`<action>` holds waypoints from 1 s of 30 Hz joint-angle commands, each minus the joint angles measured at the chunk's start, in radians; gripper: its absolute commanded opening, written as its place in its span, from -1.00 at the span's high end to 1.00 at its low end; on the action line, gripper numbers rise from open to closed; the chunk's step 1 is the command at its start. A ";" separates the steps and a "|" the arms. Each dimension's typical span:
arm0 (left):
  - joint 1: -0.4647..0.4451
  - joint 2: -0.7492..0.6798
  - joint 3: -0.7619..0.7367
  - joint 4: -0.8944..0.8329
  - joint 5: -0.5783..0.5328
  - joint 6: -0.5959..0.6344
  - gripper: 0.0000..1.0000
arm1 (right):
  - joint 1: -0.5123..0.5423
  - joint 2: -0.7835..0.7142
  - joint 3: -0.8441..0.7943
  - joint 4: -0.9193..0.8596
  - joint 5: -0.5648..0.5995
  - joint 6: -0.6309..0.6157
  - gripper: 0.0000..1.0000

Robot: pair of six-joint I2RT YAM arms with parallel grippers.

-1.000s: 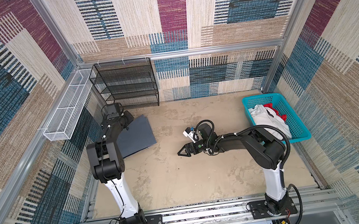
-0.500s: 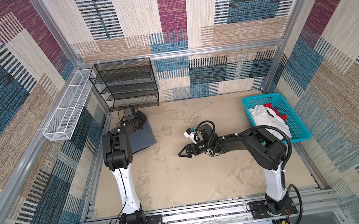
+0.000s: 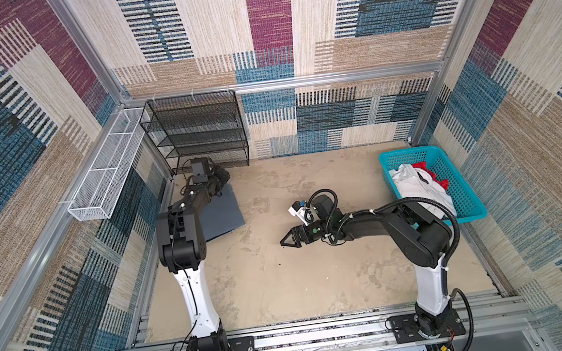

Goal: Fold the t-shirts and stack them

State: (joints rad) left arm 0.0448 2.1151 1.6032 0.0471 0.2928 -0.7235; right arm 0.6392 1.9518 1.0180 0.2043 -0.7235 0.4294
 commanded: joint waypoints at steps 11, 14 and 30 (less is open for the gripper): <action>0.006 -0.806 -0.695 -0.219 0.023 0.177 -0.43 | -0.064 -0.320 -0.136 -0.089 0.229 -0.043 -0.98; 0.006 -1.001 -0.745 -0.461 -0.192 0.262 -0.67 | -0.122 -0.407 -0.201 -0.088 0.278 -0.039 -0.98; -0.005 -1.266 -1.229 -0.071 -0.744 0.393 -0.97 | -0.243 -1.055 -0.708 0.167 0.936 -0.260 -0.98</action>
State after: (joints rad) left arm 0.0425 0.8337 0.4385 -0.2855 -0.4160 -0.4168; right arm 0.3950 0.9512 0.3695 0.2562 0.0380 0.2783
